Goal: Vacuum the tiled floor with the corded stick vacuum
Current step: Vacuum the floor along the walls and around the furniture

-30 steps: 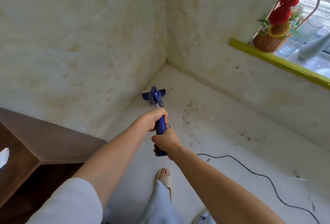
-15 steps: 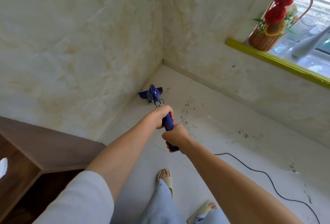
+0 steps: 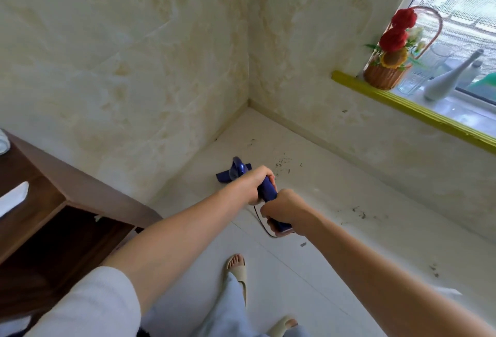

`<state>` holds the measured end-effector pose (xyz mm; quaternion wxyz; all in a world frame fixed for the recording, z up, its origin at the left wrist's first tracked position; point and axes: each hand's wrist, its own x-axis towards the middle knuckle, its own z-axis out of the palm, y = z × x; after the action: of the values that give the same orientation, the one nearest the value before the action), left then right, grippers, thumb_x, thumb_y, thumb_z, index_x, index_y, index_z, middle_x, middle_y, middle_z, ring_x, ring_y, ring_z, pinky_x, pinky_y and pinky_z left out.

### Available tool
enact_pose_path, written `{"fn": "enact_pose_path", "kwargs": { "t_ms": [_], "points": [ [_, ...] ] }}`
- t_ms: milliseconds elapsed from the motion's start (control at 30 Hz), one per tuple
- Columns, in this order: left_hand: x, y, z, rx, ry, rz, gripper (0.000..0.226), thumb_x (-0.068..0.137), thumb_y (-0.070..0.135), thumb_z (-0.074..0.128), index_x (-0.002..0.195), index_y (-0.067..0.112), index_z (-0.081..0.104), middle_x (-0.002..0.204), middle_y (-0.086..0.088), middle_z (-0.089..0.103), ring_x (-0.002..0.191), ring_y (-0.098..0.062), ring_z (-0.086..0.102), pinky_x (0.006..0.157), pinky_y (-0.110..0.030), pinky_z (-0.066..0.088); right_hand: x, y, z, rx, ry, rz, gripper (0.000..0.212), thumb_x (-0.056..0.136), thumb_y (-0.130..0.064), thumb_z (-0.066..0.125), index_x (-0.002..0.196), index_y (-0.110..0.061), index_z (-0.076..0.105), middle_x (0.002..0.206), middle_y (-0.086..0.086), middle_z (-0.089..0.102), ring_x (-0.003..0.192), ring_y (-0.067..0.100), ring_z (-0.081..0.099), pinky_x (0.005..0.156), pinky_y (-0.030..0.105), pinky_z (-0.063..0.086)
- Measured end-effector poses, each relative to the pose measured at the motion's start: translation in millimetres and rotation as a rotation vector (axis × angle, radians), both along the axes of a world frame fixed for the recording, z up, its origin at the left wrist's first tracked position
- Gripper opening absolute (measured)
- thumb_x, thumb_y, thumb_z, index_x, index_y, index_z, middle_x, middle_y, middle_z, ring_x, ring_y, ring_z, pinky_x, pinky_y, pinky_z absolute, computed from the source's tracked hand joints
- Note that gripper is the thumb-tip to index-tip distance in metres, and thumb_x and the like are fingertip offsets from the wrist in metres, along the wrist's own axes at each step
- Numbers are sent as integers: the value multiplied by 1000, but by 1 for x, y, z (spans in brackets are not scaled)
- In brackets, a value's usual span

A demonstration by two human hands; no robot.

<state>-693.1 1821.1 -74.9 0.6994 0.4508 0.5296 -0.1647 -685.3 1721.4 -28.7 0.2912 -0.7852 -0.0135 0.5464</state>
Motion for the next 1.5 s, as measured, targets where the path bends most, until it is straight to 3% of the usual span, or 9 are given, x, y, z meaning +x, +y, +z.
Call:
{"fn": "enact_pose_path", "kwargs": {
  "t_ms": [67,167,267,567,767,833,967,1300,1500],
  "points": [
    [-4,-13,5,-16,1,9,34,82,9,52,48,6,45,49,-7,53,54,-18,49,57,-26,45,-1,-13,5,1,12,30,13,82,4,52,86,-6,44,57,8,46,45,19,45,56,29,41],
    [-8,-27,9,-48,-7,23,34,82,8,51,49,8,43,46,-5,52,50,-18,47,50,-24,42,-3,-29,18,29,27,71,17,83,6,58,83,-5,45,59,9,45,41,18,43,44,22,40],
    [-10,-32,12,-68,-31,13,42,85,7,46,44,8,40,39,-4,48,39,-16,45,44,-20,39,-2,-34,27,5,7,136,17,82,4,60,84,-6,47,58,10,46,39,19,43,44,24,40],
    [-10,-11,8,-72,-2,-4,32,86,5,47,54,9,41,39,-2,48,30,-14,47,38,-16,41,-10,-11,8,-3,40,-23,17,87,10,40,84,-6,41,59,6,41,42,16,39,36,15,35],
    [8,29,-6,-32,46,-21,45,85,5,47,41,9,43,37,-4,47,47,-17,46,50,-24,44,-4,30,-15,-2,-47,-12,22,87,7,45,105,-4,41,64,9,47,43,15,44,34,18,38],
    [14,43,-11,-17,47,-21,52,84,4,46,33,8,42,37,-4,46,49,-18,45,54,-25,43,0,43,-20,-2,-73,-4,21,87,6,46,105,-5,41,66,9,48,45,15,46,34,17,38],
    [27,77,-21,7,69,-46,39,82,5,48,44,9,43,38,-4,47,49,-18,46,57,-25,44,7,78,-37,12,-55,-78,24,86,6,45,105,-6,40,71,12,50,48,17,47,39,24,41],
    [46,110,-39,104,78,-137,57,84,7,48,27,12,42,37,-2,47,53,-19,48,66,-27,44,25,112,-57,7,-61,-52,22,87,5,46,106,-6,41,84,15,53,49,17,49,40,24,43],
    [46,86,-36,108,81,-217,31,80,2,49,50,7,45,61,-9,52,65,-21,53,63,-27,46,25,87,-55,-39,-71,-37,21,88,4,49,105,-6,42,75,11,52,50,16,50,41,24,43]
  ]
}}
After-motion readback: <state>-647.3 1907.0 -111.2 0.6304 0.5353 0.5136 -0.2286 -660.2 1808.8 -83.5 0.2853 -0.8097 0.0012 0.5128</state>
